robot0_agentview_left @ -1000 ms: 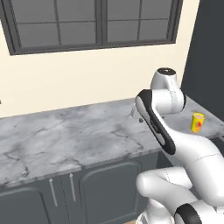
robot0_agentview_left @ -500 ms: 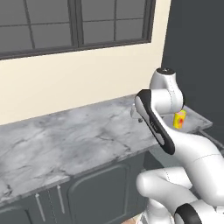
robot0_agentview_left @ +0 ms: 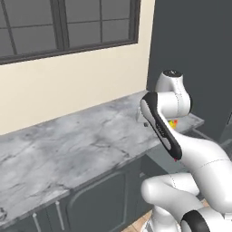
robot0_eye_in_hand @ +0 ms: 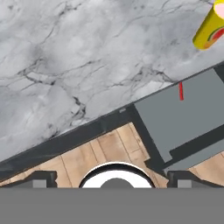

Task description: Pick up the straw from the right drawer and put it inside the smoothie cup.

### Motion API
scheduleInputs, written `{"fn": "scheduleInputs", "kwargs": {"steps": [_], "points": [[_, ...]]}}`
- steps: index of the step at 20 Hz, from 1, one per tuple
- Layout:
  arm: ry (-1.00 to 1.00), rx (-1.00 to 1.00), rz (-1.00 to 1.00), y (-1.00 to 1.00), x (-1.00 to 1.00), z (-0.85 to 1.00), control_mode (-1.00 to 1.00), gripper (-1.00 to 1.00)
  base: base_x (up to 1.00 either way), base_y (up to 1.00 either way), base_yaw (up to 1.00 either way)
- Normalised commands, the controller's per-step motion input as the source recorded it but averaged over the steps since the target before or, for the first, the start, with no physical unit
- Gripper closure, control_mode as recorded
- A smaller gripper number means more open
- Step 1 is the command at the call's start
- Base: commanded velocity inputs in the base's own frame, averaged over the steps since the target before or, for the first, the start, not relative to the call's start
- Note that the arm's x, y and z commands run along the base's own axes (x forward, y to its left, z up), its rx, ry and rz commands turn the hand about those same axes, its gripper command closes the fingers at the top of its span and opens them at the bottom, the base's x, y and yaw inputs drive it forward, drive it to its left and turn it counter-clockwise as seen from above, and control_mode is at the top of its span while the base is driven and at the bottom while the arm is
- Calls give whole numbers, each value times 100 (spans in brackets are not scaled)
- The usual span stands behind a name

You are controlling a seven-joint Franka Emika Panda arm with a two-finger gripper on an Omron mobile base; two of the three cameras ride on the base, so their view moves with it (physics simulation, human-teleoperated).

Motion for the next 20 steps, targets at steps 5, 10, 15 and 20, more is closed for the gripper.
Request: {"fn": "scheduleInputs", "kwargs": {"steps": [5, 10, 15, 20], "points": [[0, 0, 0, 0, 0, 0, 100, -100, -34, 37, -29], [0, 0, 0, 0, 0, 0, 100, -100, -15, 15, -30], [0, 0, 0, 0, 0, 0, 100, -100, 0, 0, -29], [0, 0, 0, 0, 0, 0, 100, -100, 0, 3, -28]]}}
